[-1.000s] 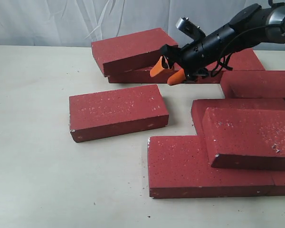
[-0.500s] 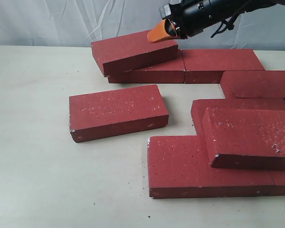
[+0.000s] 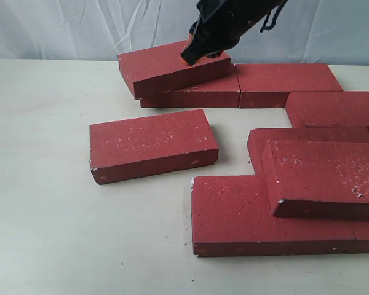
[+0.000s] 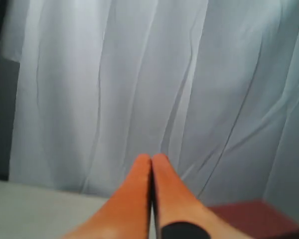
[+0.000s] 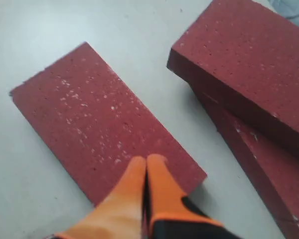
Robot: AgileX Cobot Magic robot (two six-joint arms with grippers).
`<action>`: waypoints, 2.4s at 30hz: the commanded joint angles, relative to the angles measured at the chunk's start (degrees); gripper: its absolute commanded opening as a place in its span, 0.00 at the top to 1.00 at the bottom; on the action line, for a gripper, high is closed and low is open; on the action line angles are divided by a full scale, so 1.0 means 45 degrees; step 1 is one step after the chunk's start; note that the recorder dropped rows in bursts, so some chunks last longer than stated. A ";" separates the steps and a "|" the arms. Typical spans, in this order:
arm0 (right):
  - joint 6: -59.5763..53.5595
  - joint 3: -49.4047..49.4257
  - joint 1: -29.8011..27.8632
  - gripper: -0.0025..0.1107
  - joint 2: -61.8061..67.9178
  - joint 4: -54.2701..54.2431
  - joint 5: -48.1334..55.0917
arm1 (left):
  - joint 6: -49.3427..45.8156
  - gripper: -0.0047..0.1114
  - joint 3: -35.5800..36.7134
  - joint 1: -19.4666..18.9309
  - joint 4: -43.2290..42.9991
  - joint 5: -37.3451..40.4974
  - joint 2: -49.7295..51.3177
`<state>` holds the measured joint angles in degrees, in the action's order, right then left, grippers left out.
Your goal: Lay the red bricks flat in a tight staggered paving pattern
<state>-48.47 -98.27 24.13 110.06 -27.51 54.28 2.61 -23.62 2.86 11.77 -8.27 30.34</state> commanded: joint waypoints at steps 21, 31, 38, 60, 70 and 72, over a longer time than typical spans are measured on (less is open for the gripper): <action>0.1954 0.0624 0.1517 0.98 -0.0121 0.1604 0.3485 | -0.2738 0.96 -0.5821 0.0013 -0.1051 1.1315 1.0387; 0.3380 0.1288 0.2221 0.98 -0.0121 0.1205 0.2784 | -0.9122 0.96 -0.4889 0.0042 0.6013 0.8472 1.1101; 0.0999 0.3731 0.2221 0.98 -0.0121 -0.0204 0.1318 | -1.1445 0.96 -0.4957 0.0042 0.6265 0.8455 1.2642; -0.1507 0.3623 0.3825 0.98 0.2641 0.0482 -0.3238 | -1.1730 0.96 -0.6834 0.0969 0.6617 0.8948 1.6526; -0.1507 0.3623 0.3825 0.98 0.3031 0.0670 -0.5142 | -1.1730 0.96 -0.6834 0.1301 0.6694 0.7797 1.6553; -0.1484 0.3623 0.3825 0.98 0.3031 0.0670 -0.5382 | -1.1730 0.96 -0.6834 0.1301 0.6694 0.7556 1.6669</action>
<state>-54.81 -81.73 41.47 123.63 -24.61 32.18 -49.97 -54.17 8.39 41.33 27.27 104.71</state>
